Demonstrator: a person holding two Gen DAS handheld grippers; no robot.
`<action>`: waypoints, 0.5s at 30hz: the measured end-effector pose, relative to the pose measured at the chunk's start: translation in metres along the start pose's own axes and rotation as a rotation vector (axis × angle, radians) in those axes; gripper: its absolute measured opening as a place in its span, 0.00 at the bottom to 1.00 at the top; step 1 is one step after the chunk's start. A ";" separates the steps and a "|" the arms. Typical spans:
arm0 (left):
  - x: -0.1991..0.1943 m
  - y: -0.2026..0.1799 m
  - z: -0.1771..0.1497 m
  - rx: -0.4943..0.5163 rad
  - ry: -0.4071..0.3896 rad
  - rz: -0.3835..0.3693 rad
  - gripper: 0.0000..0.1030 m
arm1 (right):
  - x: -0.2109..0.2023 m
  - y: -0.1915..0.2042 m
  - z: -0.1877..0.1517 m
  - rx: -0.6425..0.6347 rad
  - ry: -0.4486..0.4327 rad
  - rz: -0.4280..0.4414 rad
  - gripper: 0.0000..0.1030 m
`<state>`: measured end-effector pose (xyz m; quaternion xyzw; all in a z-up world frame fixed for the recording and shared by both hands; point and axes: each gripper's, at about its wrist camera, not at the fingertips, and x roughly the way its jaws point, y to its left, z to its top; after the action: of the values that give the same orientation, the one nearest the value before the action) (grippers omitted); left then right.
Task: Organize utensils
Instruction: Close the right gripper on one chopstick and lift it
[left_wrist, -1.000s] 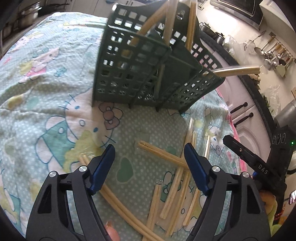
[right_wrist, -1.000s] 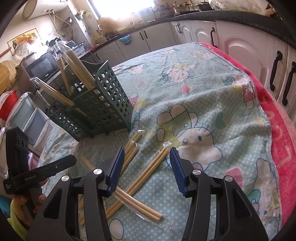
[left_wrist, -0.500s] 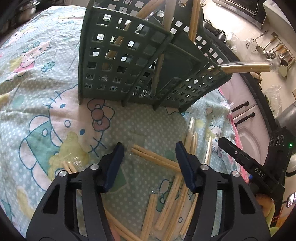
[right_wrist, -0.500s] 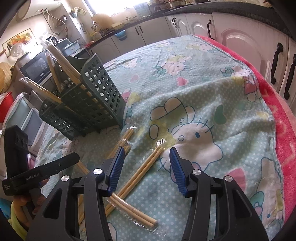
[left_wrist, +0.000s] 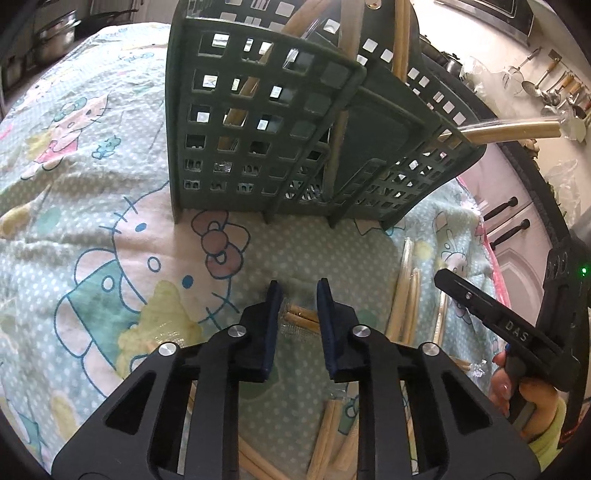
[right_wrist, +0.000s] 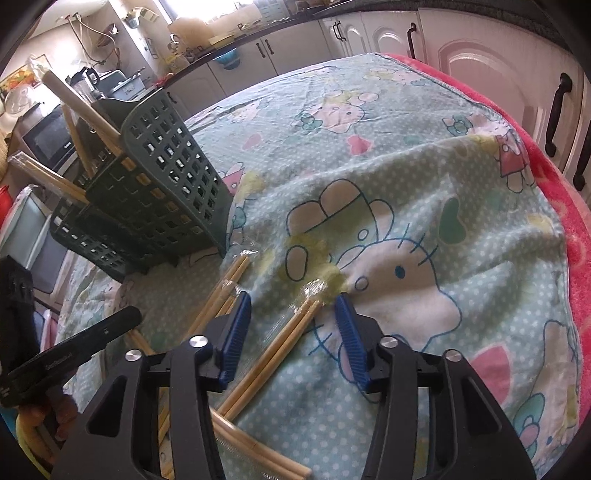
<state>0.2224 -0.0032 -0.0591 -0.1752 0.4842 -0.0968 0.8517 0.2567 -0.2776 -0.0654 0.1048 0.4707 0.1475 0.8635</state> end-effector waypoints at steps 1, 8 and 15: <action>0.000 0.000 0.000 -0.001 0.000 -0.003 0.09 | 0.001 0.000 0.000 0.001 -0.002 -0.011 0.34; -0.011 0.000 0.000 -0.006 -0.013 -0.052 0.02 | 0.002 -0.009 0.003 0.027 -0.025 -0.029 0.11; -0.029 -0.011 0.003 0.018 -0.059 -0.104 0.01 | -0.012 -0.009 0.003 0.032 -0.059 0.017 0.09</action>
<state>0.2099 -0.0032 -0.0302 -0.1951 0.4483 -0.1402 0.8610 0.2545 -0.2903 -0.0569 0.1271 0.4466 0.1442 0.8739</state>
